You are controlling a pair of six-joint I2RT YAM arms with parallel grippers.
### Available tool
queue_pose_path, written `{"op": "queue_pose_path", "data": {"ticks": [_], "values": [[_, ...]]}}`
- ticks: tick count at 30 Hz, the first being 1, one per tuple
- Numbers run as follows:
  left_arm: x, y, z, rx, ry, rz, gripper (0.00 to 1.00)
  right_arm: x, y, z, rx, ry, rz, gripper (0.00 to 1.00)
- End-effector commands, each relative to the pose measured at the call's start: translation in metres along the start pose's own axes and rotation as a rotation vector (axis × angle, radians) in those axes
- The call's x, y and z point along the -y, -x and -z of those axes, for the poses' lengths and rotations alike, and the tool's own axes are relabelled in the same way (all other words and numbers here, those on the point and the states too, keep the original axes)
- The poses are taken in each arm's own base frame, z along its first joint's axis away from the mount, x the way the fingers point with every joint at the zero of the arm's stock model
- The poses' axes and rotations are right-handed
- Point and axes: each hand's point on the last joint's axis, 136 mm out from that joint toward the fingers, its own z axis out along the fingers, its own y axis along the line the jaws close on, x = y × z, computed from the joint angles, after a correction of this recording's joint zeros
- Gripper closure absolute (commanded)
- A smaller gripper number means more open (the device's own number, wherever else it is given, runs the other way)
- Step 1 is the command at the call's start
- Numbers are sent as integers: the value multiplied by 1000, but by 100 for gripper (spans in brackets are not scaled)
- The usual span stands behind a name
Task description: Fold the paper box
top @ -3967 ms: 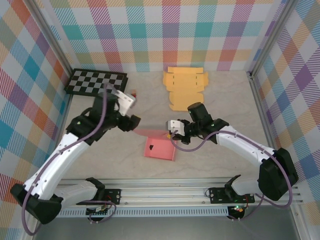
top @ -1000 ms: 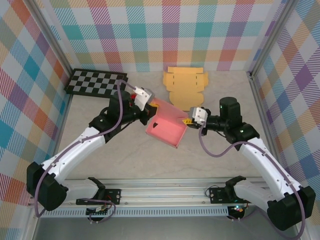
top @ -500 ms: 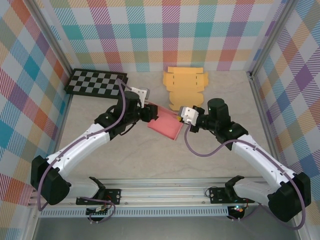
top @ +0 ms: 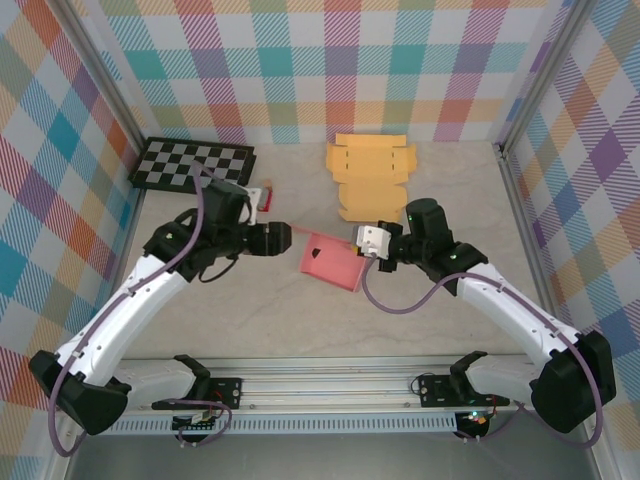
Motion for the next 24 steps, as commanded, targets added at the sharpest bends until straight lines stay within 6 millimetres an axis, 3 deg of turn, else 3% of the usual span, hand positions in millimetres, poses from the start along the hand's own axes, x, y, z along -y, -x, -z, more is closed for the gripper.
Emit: {"op": "queue_pose_path", "data": {"ticks": [1, 3, 7, 10, 12, 16, 21, 24], "values": [[-15, 29, 18, 54, 5, 79, 18, -21, 14, 0, 96, 106, -4, 100], [-15, 46, 8, 52, -14, 97, 15, -23, 14, -1, 100, 122, -12, 100], [-6, 61, -38, -23, -99, 178, 13, -28, 10, -5, 96, 148, -30, 100], [1, 48, -68, -104, -138, 292, 13, -27, 5, -9, 80, 147, -38, 100], [5, 34, -78, -146, -111, 293, 13, -25, 3, -12, 71, 143, -41, 100], [4, 11, -86, -196, -22, 283, 13, -24, 0, -16, 62, 148, -48, 100], [24, -11, -95, -264, -74, 387, 14, -22, -8, -24, 42, 138, -56, 100], [24, -21, -95, -272, -47, 380, 14, -19, -13, -29, 26, 115, -57, 100]]}}
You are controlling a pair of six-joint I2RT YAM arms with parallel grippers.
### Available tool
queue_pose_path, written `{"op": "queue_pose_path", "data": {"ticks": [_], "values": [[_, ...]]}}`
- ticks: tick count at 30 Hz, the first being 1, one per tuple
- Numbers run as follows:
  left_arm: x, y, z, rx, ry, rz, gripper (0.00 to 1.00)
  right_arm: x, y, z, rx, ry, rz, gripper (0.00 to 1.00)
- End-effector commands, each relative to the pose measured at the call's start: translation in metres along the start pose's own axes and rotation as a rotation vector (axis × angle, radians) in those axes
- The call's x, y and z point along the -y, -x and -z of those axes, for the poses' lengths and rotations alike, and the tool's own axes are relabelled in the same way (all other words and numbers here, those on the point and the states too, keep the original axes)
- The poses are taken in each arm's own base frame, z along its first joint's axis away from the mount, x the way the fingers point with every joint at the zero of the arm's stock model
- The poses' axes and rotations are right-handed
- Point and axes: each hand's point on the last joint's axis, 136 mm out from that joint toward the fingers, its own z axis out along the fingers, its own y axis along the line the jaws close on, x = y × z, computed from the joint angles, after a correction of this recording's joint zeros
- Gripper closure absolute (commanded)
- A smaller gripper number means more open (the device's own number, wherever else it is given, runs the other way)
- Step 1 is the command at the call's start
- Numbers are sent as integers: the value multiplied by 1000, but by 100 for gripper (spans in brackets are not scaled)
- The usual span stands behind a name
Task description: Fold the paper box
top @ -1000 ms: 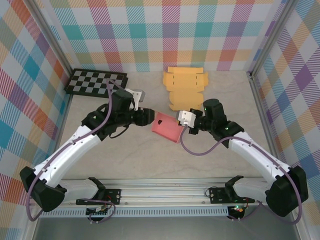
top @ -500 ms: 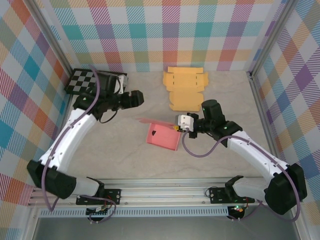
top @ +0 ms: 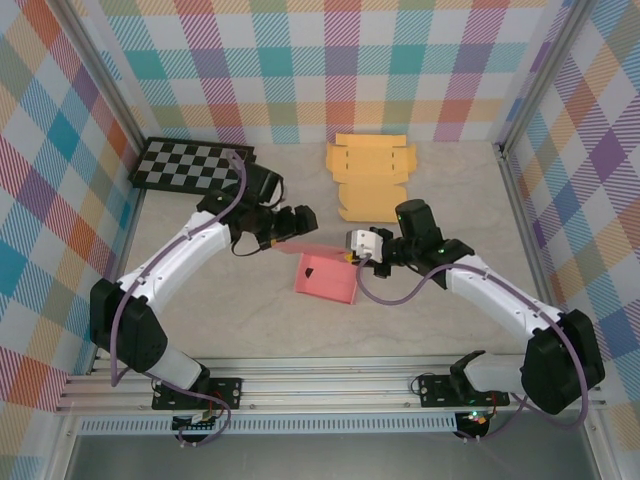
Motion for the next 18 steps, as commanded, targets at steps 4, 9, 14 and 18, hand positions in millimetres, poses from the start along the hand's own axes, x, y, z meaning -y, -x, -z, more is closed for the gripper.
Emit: {"op": "queue_pose_path", "data": {"ticks": [4, 9, 14, 18], "values": [[-20, -18, 3, -36, 89, -24, 12, 0, -1, -7, 14, -5, 9, 100], [-26, -37, -18, -132, 56, 17, 14, 2, -2, -9, 17, -11, 2, 100], [-17, -42, -16, -149, 11, 60, 14, 7, -13, -15, -21, -37, -22, 100], [8, -39, -6, -122, -83, 143, 14, 0, -19, -26, -40, -20, -22, 100]]}}
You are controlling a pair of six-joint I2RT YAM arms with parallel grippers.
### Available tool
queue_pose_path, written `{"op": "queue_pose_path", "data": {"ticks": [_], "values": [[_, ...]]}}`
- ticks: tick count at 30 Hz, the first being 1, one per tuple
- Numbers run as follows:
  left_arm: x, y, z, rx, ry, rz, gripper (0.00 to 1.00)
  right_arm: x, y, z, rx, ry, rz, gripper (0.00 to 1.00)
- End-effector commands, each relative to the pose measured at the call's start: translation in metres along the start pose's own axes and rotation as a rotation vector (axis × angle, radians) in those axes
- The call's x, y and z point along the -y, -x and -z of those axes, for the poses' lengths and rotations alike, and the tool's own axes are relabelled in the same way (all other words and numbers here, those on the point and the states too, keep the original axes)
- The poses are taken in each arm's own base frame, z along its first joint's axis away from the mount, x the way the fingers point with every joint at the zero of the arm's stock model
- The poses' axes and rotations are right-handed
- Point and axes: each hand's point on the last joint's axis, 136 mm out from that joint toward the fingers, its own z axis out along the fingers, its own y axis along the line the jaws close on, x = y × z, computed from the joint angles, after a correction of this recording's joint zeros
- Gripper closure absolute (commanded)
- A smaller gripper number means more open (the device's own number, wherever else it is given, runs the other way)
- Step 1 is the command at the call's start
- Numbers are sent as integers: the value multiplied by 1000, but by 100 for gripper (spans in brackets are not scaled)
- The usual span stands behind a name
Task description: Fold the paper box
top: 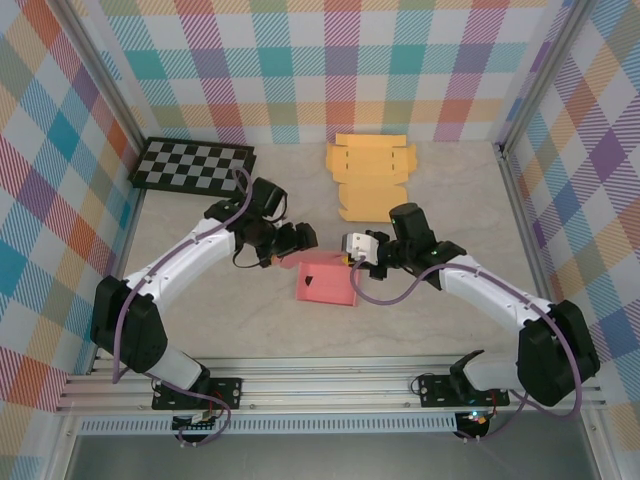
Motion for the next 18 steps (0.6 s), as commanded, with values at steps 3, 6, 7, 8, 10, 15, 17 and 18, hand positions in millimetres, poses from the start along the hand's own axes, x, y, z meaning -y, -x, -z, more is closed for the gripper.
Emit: {"op": "queue_pose_path", "data": {"ticks": [3, 6, 7, 8, 10, 15, 17, 18], "values": [[43, -6, 21, 22, -175, 109, 14, -8, -10, -20, -31, 13, -4, 100], [52, -6, 22, 43, -196, 120, 15, -17, -12, -28, -45, 48, 14, 100], [54, -7, 20, 43, -199, 112, 15, -20, -14, -30, -55, 60, 18, 100], [53, -9, 18, 42, -191, 104, 17, -23, -15, -32, -65, 71, 26, 100], [45, -12, 15, 56, -138, 64, 21, -27, -19, -35, -90, 87, 37, 100], [5, -31, -5, 72, 31, -21, 29, -31, -41, -38, -191, 91, 52, 99], [-11, -41, -15, 88, 72, -21, 33, -31, -51, -37, -242, 84, 67, 98], [-16, -46, -19, 99, 83, -22, 34, -30, -53, -35, -257, 83, 70, 97]]}}
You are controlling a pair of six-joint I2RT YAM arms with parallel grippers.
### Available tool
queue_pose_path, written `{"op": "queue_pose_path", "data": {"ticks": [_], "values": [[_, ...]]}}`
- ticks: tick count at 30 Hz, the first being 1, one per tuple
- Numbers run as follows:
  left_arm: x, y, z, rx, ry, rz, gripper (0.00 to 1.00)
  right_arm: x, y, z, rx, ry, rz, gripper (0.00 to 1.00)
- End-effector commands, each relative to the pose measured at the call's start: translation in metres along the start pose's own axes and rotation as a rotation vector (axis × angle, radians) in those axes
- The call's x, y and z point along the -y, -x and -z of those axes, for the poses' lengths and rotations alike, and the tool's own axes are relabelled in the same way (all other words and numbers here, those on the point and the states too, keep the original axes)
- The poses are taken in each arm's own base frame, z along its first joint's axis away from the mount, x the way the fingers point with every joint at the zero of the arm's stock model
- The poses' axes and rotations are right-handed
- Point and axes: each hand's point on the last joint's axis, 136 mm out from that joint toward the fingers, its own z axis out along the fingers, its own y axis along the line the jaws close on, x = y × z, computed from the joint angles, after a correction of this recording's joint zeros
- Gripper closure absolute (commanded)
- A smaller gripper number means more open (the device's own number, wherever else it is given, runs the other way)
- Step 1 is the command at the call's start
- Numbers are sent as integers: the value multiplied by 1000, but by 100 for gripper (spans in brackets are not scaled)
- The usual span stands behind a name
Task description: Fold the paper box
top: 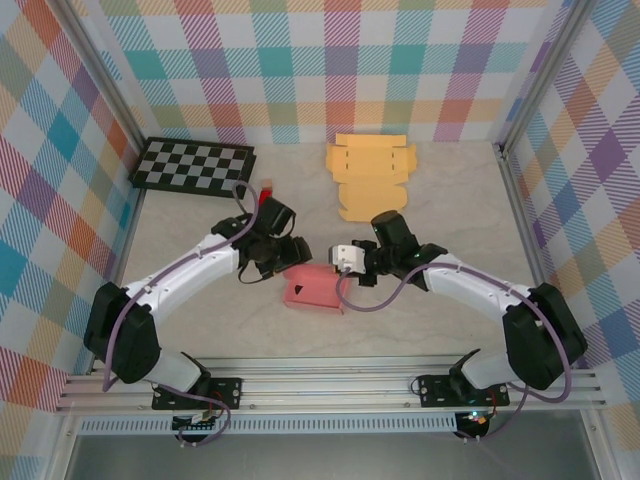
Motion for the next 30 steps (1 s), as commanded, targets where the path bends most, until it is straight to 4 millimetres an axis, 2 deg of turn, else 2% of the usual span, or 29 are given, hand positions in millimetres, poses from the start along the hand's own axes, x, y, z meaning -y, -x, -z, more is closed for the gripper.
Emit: {"op": "queue_pose_path", "data": {"ticks": [1, 5, 10, 17, 20, 22, 25, 27, 29, 30], "values": [[14, -26, 2, 20, -70, -61, 35, -9, -36, -5, -182, 17, -8, 95], [0, -39, -1, 98, -28, -63, 38, -10, -35, 6, -204, 22, -19, 79], [-15, -44, -6, 158, 8, -53, 44, -20, -45, 16, -264, 38, -51, 62], [-38, -51, -21, 177, 72, -58, 46, -29, -32, 43, -249, 20, -122, 47], [-43, -51, -23, 189, 82, -55, 46, -29, -30, 56, -257, -12, -153, 45], [-46, -50, -23, 204, 88, -53, 46, -22, -27, 63, -241, -68, -199, 44], [-49, -50, -24, 217, 96, -52, 46, 2, -3, 74, -154, -181, -417, 41], [-51, -51, -27, 219, 96, -47, 46, 15, 15, 79, -79, -206, -682, 41], [-52, -52, -28, 223, 98, -42, 46, 26, 13, 80, -70, -275, -1033, 39], [-53, -52, -28, 227, 99, -42, 46, 26, 3, 79, -101, -320, -1201, 38]]}}
